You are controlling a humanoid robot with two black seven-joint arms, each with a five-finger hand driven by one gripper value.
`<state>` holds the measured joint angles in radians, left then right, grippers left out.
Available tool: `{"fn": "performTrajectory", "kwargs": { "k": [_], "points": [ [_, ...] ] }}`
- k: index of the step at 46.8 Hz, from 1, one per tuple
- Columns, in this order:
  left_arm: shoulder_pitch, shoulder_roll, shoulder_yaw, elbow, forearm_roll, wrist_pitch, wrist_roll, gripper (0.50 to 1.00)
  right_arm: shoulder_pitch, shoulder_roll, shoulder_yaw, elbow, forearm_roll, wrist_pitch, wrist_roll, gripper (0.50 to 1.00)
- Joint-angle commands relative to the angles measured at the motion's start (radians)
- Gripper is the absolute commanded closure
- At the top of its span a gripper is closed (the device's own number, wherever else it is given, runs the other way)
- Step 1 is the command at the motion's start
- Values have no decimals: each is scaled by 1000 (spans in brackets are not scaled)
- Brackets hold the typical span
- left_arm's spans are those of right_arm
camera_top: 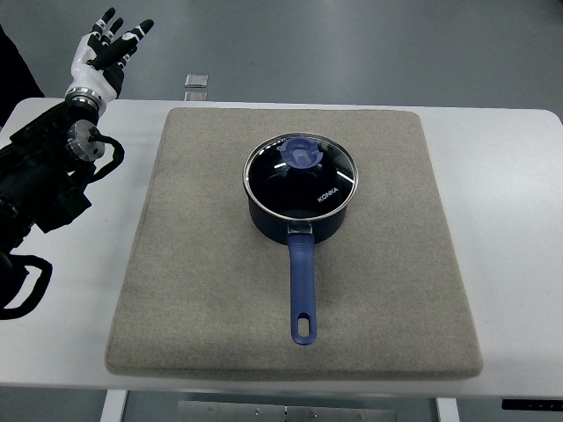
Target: Open pot lid and place left with left hand
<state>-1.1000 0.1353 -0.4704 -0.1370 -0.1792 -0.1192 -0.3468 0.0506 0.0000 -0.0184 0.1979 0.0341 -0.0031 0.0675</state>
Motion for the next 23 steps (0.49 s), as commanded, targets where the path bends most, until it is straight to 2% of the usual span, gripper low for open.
{"fn": "performTrajectory", "kwargs": {
  "k": [1, 23],
  "points": [
    [0, 0, 1, -9, 0, 3, 0, 510, 0, 0, 0, 0, 0, 0, 0, 583],
    [-1, -3, -1, -12, 3, 6, 0, 510, 0, 0, 0, 0, 0, 0, 0, 583]
  ]
}}
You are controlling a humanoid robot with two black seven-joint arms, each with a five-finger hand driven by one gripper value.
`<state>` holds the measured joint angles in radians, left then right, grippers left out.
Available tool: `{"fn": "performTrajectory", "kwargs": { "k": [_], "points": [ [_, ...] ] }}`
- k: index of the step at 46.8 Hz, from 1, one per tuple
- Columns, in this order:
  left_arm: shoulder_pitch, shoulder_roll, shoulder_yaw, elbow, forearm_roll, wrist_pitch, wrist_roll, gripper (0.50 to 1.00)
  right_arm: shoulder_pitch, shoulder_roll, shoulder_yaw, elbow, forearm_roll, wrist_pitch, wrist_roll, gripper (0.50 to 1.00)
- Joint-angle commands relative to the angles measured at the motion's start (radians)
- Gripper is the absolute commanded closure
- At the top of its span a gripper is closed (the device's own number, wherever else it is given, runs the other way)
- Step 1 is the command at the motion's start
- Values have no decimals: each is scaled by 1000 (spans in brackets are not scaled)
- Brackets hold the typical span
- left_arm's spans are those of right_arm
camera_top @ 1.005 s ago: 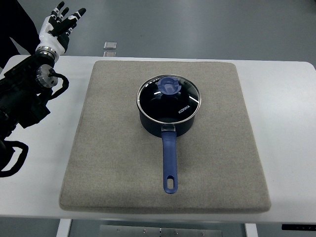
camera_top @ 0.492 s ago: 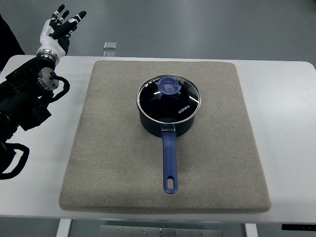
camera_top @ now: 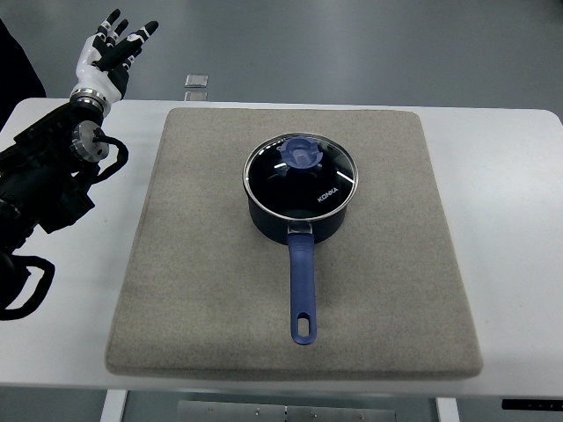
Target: Open pot lid and place left with left hand
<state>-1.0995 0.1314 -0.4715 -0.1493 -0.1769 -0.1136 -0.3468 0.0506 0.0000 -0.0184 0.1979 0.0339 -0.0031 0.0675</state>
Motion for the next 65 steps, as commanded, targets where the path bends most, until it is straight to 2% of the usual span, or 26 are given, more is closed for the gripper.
{"fn": "performTrajectory", "kwargs": {
  "k": [1, 44, 55, 65],
  "points": [
    [-2, 0, 1, 0, 0, 0, 0, 510, 0, 0, 0, 0, 0, 0, 0, 583],
    [1, 14, 13, -27, 23, -21, 6, 510, 0, 0, 0, 0, 1, 0, 0, 583],
    [4, 16, 19, -64, 53, -21, 6, 510, 0, 0, 0, 0, 0, 0, 0, 583],
    [-23, 23, 99, -72, 220, -23, 6, 510, 0, 0, 0, 0, 0, 0, 0, 583]
  ]
}}
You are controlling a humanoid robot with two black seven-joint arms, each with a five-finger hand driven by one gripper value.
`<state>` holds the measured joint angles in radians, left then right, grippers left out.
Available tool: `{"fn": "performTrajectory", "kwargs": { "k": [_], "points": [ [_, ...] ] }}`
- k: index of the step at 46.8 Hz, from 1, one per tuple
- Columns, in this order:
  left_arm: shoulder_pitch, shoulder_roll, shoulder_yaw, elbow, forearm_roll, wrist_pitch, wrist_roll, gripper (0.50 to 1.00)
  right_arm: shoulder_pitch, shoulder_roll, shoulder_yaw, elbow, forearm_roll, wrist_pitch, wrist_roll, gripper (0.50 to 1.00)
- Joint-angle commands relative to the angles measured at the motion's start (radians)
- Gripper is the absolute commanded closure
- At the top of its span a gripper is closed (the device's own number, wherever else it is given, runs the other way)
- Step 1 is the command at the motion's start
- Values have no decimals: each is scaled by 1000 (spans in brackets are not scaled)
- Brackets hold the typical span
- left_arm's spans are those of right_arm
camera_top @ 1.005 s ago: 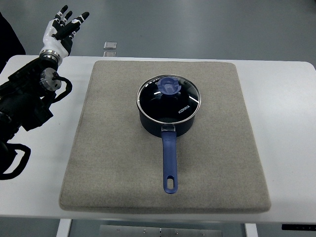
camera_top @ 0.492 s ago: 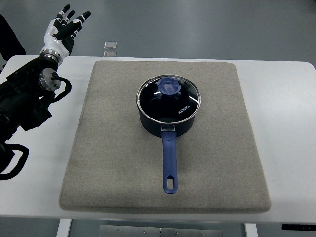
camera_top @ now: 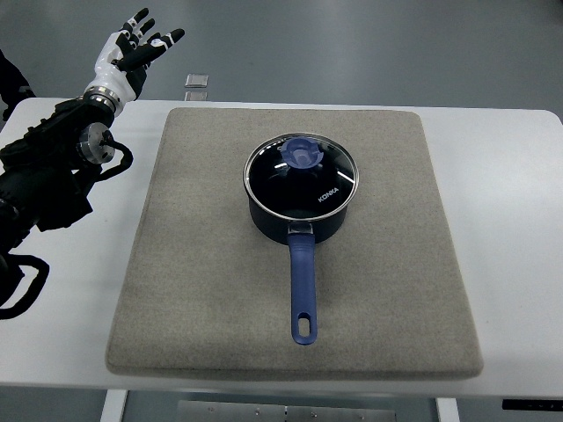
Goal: Open pot lid and place left with left hand
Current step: 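Swing the left hand over the saucepan toward the blue lid knob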
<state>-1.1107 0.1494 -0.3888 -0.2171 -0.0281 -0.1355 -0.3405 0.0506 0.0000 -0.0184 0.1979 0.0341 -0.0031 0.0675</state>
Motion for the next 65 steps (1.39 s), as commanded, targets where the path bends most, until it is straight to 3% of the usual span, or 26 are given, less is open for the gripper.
{"fn": "performTrajectory", "kwargs": {
  "k": [1, 7, 19, 31, 38, 52, 65],
  "points": [
    [-17, 12, 14, -8, 91, -3, 0, 510, 0, 0, 0, 0, 0, 0, 0, 583],
    [-61, 62, 25, -53, 189, -22, 0, 510, 0, 0, 0, 0, 0, 0, 0, 583],
    [-113, 108, 100, -93, 396, -133, 0, 510, 0, 0, 0, 0, 0, 0, 0, 583],
    [-175, 171, 108, -229, 729, -223, -18, 510, 0, 0, 0, 0, 0, 0, 0, 583],
    [-224, 217, 129, -338, 873, -243, -72, 510, 0, 0, 0, 0, 0, 0, 0, 583],
    [-379, 329, 372, -614, 1060, -245, -268, 512, 0, 0, 0, 0, 1, 0, 0, 583],
    [-440, 346, 387, -677, 1286, -250, -270, 510, 0, 0, 0, 0, 0, 0, 0, 583]
  ]
}}
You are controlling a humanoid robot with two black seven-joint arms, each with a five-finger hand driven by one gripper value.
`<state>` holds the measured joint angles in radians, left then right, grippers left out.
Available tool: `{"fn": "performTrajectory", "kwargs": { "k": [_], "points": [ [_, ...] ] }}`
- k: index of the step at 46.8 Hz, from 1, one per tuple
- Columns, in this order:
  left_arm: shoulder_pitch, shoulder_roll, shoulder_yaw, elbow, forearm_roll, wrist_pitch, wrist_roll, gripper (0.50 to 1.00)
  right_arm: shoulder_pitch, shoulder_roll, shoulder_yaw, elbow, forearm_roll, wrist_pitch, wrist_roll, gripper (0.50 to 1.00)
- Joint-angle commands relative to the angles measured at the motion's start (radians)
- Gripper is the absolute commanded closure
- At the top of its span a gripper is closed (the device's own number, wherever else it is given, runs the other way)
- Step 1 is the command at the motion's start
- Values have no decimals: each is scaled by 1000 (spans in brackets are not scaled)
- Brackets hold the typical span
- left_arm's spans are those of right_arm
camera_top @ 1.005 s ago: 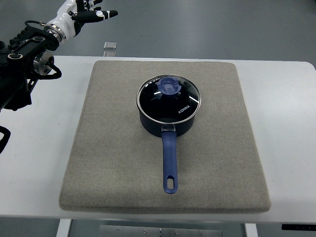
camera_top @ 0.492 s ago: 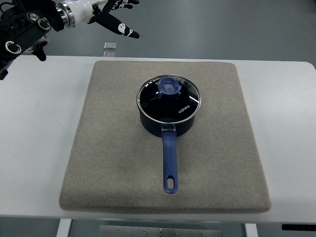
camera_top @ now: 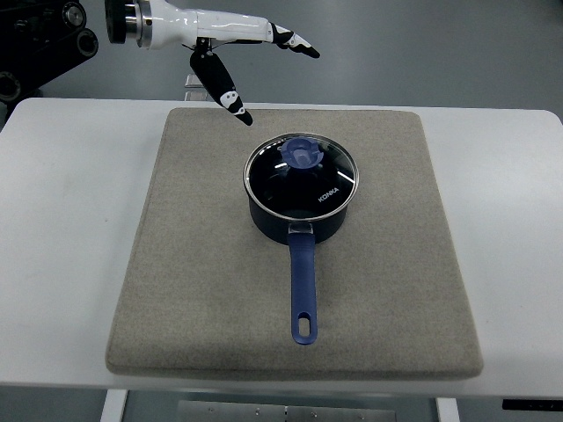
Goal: Open pot lid and place left with left hand
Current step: 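Swing the left hand over the saucepan toward the blue lid knob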
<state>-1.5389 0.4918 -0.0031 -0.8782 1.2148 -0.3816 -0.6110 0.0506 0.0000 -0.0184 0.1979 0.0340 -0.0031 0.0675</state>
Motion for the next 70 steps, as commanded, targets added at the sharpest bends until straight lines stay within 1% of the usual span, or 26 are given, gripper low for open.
{"fn": "performTrajectory", "kwargs": {
  "k": [1, 7, 11, 14, 17, 22, 29, 34, 38, 49, 56, 63, 70],
  "points": [
    [-12, 7, 2, -22, 57, -3, 0, 510, 0, 0, 0, 0, 0, 0, 0, 583],
    [-21, 22, 3, -93, 137, -13, 0, 510, 0, 0, 0, 0, 0, 0, 0, 583],
    [-30, 41, 5, -143, 147, -71, 0, 510, 0, 0, 0, 0, 1, 0, 0, 583],
    [-33, 44, 9, -156, 147, -118, 0, 510, 0, 0, 0, 0, 1, 0, 0, 583],
    [-44, 42, 9, -162, 149, -144, 0, 510, 0, 0, 0, 0, 0, 0, 0, 583],
    [-56, 37, 11, -174, 170, -146, 0, 510, 0, 0, 0, 0, 0, 0, 0, 583],
    [-79, 33, 0, -180, 327, -138, 0, 512, 0, 0, 0, 0, 0, 0, 0, 583],
    [-105, 27, -5, -182, 436, -120, 0, 512, 0, 0, 0, 0, 0, 0, 0, 583],
    [-118, 25, -5, -182, 489, -111, 0, 512, 0, 0, 0, 0, 0, 0, 0, 583],
    [-118, -13, 0, -177, 502, -121, 0, 512, 0, 0, 0, 0, 0, 0, 0, 583],
    [-119, -55, -5, -157, 496, -151, 0, 512, 0, 0, 0, 0, 0, 0, 0, 583],
    [-115, -90, -6, -119, 494, -151, 0, 512, 0, 0, 0, 0, 1, 0, 0, 583],
    [-107, -104, -6, -108, 494, -151, 0, 512, 0, 0, 0, 0, 0, 0, 0, 583]
  ]
}}
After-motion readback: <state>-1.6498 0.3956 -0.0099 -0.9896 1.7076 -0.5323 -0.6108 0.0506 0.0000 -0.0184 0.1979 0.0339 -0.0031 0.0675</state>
